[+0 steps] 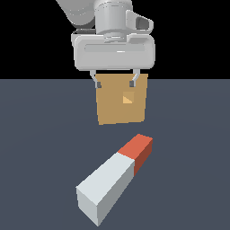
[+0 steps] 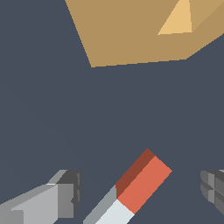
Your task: Insert the peg into the horizontal hole in a box.
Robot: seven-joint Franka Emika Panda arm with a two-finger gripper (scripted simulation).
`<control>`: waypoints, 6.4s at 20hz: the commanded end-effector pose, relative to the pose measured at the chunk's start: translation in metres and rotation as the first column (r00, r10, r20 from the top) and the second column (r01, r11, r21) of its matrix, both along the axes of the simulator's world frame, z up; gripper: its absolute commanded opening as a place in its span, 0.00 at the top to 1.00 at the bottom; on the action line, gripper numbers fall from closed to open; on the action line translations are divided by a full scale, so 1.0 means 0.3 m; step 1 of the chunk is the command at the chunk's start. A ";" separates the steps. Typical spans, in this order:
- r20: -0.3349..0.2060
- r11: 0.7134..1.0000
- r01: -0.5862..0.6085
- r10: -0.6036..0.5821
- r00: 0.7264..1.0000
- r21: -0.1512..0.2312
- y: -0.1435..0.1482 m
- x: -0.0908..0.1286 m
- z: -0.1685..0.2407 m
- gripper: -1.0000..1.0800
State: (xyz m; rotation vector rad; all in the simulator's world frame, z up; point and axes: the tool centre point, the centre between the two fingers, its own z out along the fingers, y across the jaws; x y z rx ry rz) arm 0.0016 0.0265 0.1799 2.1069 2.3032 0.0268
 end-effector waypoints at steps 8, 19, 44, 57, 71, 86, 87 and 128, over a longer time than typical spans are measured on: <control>-0.002 0.998 0.058 -0.058 0.998 0.000 -0.044 0.014 -0.029 0.04; -0.013 0.919 0.395 -0.395 0.919 0.000 -0.315 0.038 -0.201 0.04; -0.026 0.750 0.662 -0.661 0.750 0.000 -0.552 -0.035 -0.458 0.04; -0.026 0.748 0.664 -0.663 0.748 0.001 -0.553 -0.033 -0.528 1.00; -0.026 0.796 0.605 -0.605 0.796 0.000 -0.519 0.015 -0.496 1.00; -0.025 0.989 0.149 -0.149 0.989 -0.001 -0.197 0.247 -0.301 1.00; -0.025 0.993 0.116 -0.116 0.993 -0.001 -0.172 0.256 -0.289 1.00; -0.025 0.995 -0.096 0.096 0.995 0.000 0.209 0.244 -0.206 1.00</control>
